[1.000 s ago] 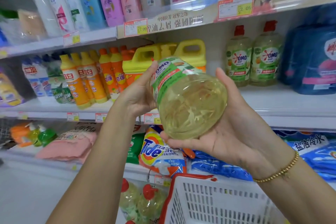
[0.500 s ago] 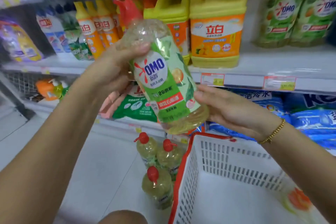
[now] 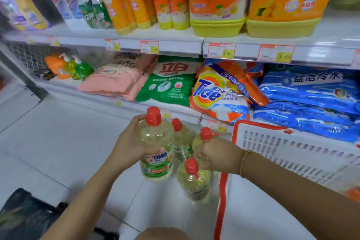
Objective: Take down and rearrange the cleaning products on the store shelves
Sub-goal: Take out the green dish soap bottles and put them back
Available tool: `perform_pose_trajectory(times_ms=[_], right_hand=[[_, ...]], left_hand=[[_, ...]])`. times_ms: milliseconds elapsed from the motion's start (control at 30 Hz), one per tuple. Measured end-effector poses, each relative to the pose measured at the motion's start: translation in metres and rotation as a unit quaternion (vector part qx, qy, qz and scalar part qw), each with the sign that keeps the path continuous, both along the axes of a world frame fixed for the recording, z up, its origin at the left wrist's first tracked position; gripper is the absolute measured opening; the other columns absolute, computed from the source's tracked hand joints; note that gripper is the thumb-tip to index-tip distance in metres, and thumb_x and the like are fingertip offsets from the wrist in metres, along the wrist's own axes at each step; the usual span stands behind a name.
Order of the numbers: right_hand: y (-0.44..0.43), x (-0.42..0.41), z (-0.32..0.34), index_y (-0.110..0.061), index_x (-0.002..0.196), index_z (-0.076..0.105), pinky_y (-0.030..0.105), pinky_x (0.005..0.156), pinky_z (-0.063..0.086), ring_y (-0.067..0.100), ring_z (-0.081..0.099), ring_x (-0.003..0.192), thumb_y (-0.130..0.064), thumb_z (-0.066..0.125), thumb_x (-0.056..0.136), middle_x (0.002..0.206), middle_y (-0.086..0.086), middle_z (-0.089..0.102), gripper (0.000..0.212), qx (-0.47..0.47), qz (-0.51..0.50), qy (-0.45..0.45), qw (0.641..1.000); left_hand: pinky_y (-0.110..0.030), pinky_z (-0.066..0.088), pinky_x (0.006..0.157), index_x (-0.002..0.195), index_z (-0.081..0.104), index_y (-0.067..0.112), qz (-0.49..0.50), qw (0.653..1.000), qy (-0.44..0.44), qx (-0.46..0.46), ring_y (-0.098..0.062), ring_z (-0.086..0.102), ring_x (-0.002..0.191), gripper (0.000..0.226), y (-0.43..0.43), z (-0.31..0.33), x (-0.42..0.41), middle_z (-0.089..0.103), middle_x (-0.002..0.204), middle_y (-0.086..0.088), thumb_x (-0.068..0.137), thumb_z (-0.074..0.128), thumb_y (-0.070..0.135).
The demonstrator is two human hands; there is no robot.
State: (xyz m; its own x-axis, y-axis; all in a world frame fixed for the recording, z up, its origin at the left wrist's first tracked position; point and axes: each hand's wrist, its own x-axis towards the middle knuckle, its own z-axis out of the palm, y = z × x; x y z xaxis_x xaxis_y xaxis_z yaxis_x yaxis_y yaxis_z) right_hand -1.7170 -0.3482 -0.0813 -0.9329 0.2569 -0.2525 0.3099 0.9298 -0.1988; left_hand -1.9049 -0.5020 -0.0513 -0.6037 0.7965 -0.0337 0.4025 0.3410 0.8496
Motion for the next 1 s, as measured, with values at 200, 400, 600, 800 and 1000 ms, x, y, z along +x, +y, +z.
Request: perform_pose_trajectory(times_ms=[200, 400, 600, 800, 1000], right_hand=[[-0.002, -0.007, -0.021, -0.02, 0.125, 0.055, 0.033, 0.083, 0.043, 0.027, 0.057, 0.105, -0.017, 0.059, 0.085, 0.111, 0.009, 0.064, 0.04, -0.03, 0.008, -0.007, 0.999], [0.001, -0.007, -0.02, -0.018, 0.119, 0.061, 0.028, 0.08, 0.04, 0.024, 0.057, 0.105, -0.022, 0.058, 0.089, 0.111, 0.006, 0.065, 0.031, -0.03, 0.007, 0.012, 0.999], [0.005, -0.015, -0.023, -0.02, 0.12, 0.062, 0.023, 0.073, 0.033, 0.021, 0.057, 0.106, -0.025, 0.056, 0.091, 0.113, 0.002, 0.065, 0.03, -0.02, 0.011, 0.02, 1.0], [0.009, -0.017, -0.024, -0.019, 0.112, 0.066, 0.029, 0.082, 0.046, 0.019, 0.059, 0.1, -0.023, 0.055, 0.09, 0.106, 0.001, 0.068, 0.025, -0.041, 0.004, 0.014, 0.999], [0.018, -0.006, 0.007, -0.025, 0.114, 0.063, 0.025, 0.084, 0.041, 0.014, 0.056, 0.104, -0.032, 0.052, 0.092, 0.111, -0.005, 0.064, 0.026, -0.066, 0.002, 0.065, 0.996]], left_hand=[[-0.023, 0.051, 0.076, 0.106, 0.046, 0.048, 0.021, 0.999, -0.041, -0.03, -0.006, 0.063, 0.096, 0.082, 0.001, -0.078, -0.005, 0.065, 0.105, 0.015, 0.039, 0.086, 0.022], [-0.028, 0.052, 0.084, 0.115, 0.047, 0.043, 0.033, 0.997, -0.068, -0.014, -0.008, 0.063, 0.101, 0.088, -0.002, -0.118, -0.004, 0.064, 0.106, 0.018, 0.042, 0.089, 0.02], [-0.025, 0.053, 0.083, 0.112, 0.047, 0.043, 0.004, 0.998, -0.068, -0.014, -0.006, 0.064, 0.099, 0.085, 0.003, -0.133, -0.005, 0.063, 0.107, 0.019, 0.045, 0.092, 0.019], [-0.014, 0.047, 0.084, 0.12, 0.048, 0.038, -0.065, 0.994, -0.057, -0.07, -0.002, 0.06, 0.106, 0.083, 0.001, -0.122, -0.014, 0.062, 0.112, 0.022, 0.051, 0.093, 0.026], [-0.022, 0.044, 0.089, 0.122, 0.062, 0.024, -0.073, 0.948, 0.203, -0.235, -0.012, 0.059, 0.112, 0.049, -0.003, -0.052, -0.023, 0.064, 0.121, 0.007, 0.077, 0.077, 0.038]])
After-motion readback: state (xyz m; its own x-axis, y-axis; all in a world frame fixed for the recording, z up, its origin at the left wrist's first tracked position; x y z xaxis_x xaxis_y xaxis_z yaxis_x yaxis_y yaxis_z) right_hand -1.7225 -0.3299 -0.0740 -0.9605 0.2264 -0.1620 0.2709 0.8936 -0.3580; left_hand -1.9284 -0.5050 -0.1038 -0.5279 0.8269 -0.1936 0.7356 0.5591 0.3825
